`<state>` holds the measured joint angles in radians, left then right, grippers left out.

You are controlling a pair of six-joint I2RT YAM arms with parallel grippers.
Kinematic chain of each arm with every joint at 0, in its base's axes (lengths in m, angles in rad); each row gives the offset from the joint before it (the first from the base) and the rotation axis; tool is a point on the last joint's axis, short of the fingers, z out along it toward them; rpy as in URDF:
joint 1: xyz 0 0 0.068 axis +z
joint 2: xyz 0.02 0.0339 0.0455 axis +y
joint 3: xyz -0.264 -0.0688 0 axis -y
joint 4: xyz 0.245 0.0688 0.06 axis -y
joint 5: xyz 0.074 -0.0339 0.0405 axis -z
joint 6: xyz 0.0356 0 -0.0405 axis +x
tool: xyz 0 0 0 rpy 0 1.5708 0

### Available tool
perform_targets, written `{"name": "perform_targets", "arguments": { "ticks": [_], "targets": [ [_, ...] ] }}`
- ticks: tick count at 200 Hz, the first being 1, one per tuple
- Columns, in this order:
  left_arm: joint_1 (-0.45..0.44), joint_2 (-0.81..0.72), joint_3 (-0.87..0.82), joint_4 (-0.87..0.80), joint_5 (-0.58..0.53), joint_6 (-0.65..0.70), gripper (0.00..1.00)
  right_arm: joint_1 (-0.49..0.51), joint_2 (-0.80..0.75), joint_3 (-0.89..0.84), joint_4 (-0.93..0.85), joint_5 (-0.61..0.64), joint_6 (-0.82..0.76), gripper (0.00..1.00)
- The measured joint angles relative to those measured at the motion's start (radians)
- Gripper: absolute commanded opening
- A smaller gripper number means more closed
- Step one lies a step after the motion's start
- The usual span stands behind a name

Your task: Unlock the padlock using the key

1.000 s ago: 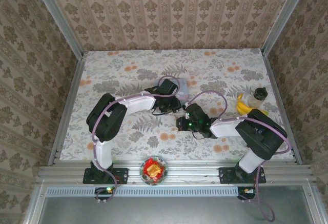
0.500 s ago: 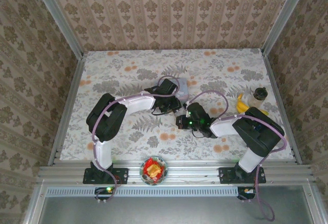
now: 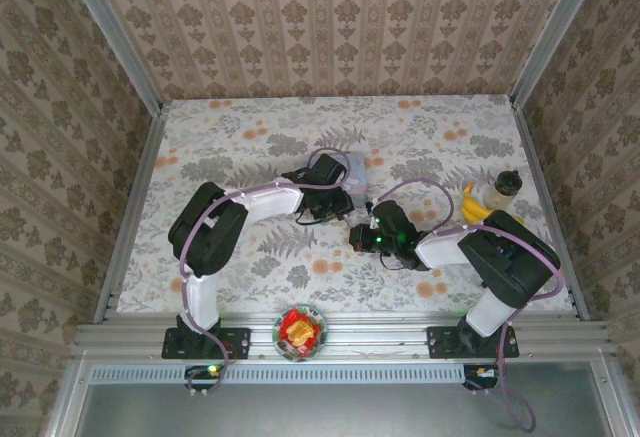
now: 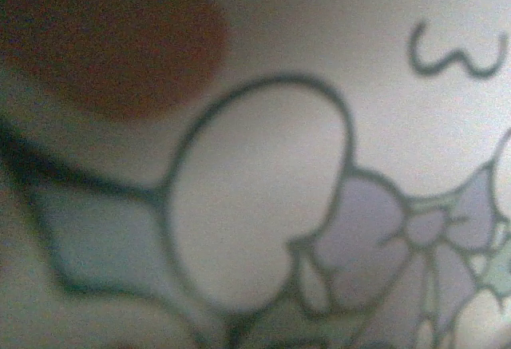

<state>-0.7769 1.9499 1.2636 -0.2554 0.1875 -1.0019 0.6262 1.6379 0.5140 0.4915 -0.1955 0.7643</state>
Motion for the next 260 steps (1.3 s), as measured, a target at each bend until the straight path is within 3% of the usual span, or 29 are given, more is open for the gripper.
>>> {"name": "perform_targets", "arguments": {
  "ticks": [187, 260],
  "targets": [
    [0.0, 0.0, 0.0, 0.004, 0.001, 0.0, 0.25, -0.005, 0.031, 0.016, 0.047, -0.001, 0.023, 0.0],
    [0.0, 0.0, 0.001, 0.0, 0.003, -0.005, 0.24, -0.03, 0.031, 0.01, 0.085, -0.072, 0.051, 0.0]
  ]
}}
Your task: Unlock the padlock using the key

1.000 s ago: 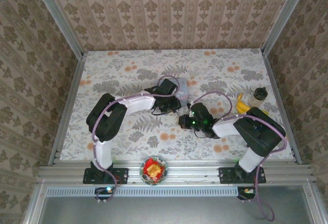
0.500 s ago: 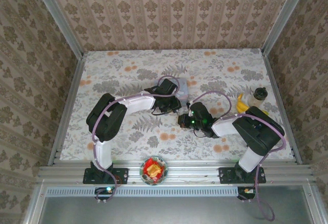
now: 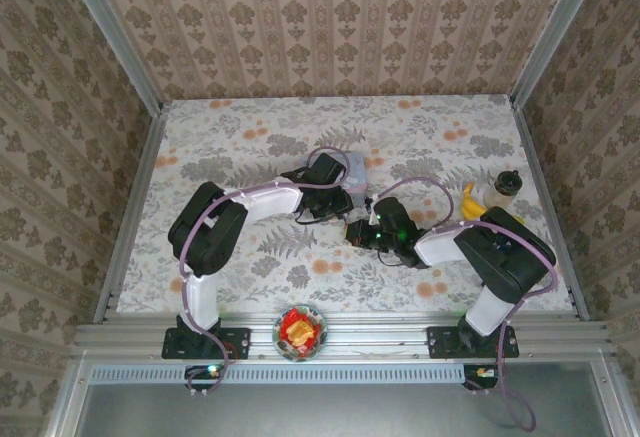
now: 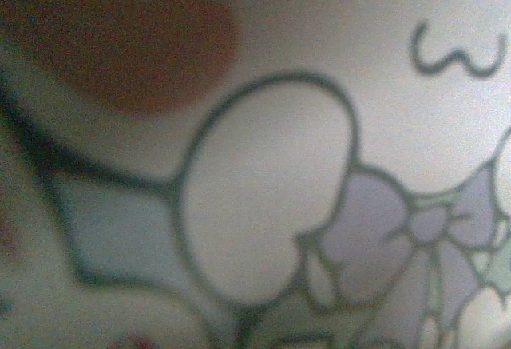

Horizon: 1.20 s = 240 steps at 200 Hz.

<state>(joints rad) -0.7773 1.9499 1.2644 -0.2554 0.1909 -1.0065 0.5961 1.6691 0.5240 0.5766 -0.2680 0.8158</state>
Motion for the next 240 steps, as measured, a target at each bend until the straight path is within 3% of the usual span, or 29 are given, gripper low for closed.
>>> {"name": "perform_targets", "arguments": {
  "ticks": [79, 165, 240],
  "targets": [
    [-0.011, 0.0, 0.052, -0.042, 0.028, -0.028, 0.23, -0.079, -0.069, -0.043, -0.001, -0.076, -0.014, 0.0],
    [-0.013, 0.003, 0.054, -0.047, 0.031, -0.05, 0.23, -0.092, -0.056, -0.043, 0.006, -0.105, -0.034, 0.0],
    [-0.014, 0.028, 0.059, -0.017, 0.026, -0.102, 0.23, -0.092, -0.011, -0.074, 0.138, -0.104, 0.005, 0.0]
  ]
}}
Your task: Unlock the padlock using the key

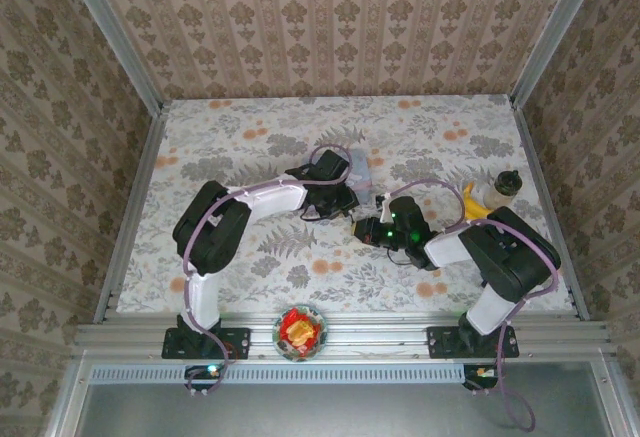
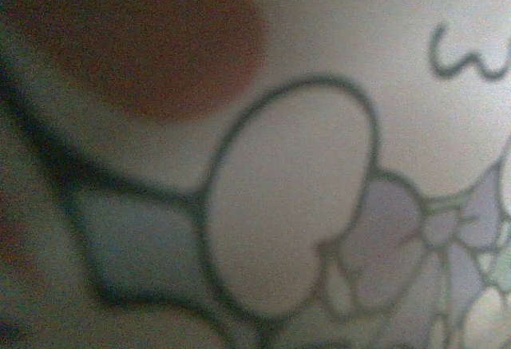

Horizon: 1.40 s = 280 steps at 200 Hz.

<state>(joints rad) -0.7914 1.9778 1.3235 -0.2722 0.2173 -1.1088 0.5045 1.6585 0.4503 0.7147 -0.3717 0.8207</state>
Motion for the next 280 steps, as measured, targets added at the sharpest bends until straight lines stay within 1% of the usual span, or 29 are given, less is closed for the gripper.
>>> {"name": "perform_targets", "arguments": {
  "ticks": [67, 98, 141, 172, 210, 280],
  "targets": [
    [0.0, 0.006, 0.007, 0.031, 0.009, -0.049, 0.22, 0.009, 0.005, 0.0, 0.013, 0.047, 0.008, 0.0],
    [0.0, 0.006, 0.008, 0.033, 0.02, -0.051, 0.22, 0.008, -0.004, 0.015, -0.045, 0.059, -0.029, 0.0],
    [0.0, 0.006, 0.012, 0.034, 0.035, -0.05, 0.21, -0.009, -0.049, 0.041, -0.166, 0.052, -0.098, 0.0],
    [0.0, 0.006, 0.012, 0.035, 0.048, -0.048, 0.21, -0.033, -0.072, 0.046, -0.219, 0.043, -0.142, 0.0],
    [-0.021, 0.005, 0.016, 0.021, 0.077, -0.036, 0.21, -0.081, -0.094, 0.078, -0.242, 0.029, -0.177, 0.0],
    [-0.02, 0.001, -0.004, 0.049, 0.083, -0.04, 0.21, -0.09, -0.102, 0.078, -0.264, 0.009, -0.187, 0.0]
  ]
}}
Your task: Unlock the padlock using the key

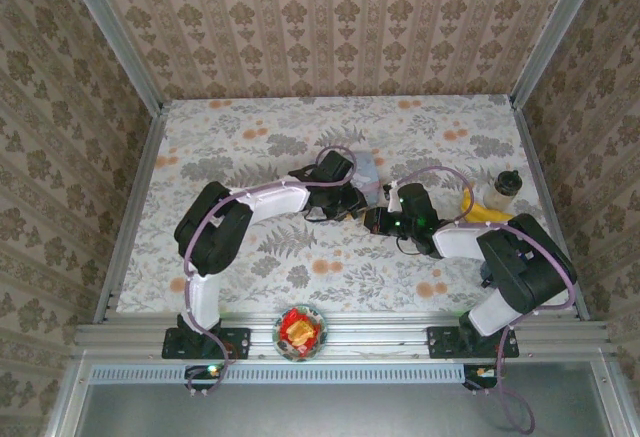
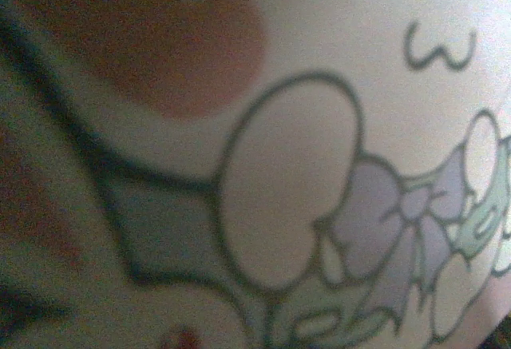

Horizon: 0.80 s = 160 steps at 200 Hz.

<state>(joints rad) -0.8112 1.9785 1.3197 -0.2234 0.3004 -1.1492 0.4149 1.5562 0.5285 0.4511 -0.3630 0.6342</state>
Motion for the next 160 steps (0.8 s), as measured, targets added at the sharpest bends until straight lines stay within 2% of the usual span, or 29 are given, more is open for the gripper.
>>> {"name": "perform_targets", "arguments": {
  "ticks": [42, 87, 160],
  "targets": [
    [-0.001, -0.036, -0.04, 0.021, 0.026, -0.012, 0.21, -0.001, -0.135, -0.03, -0.135, 0.002, -0.038, 0.0],
    [0.002, -0.083, -0.119, 0.076, 0.029, -0.041, 0.2, -0.009, -0.288, -0.086, -0.256, -0.06, -0.089, 0.0],
    [0.017, -0.123, -0.169, 0.12, 0.033, -0.1, 0.2, 0.006, -0.282, -0.093, -0.262, -0.119, -0.097, 0.0]
  ]
}}
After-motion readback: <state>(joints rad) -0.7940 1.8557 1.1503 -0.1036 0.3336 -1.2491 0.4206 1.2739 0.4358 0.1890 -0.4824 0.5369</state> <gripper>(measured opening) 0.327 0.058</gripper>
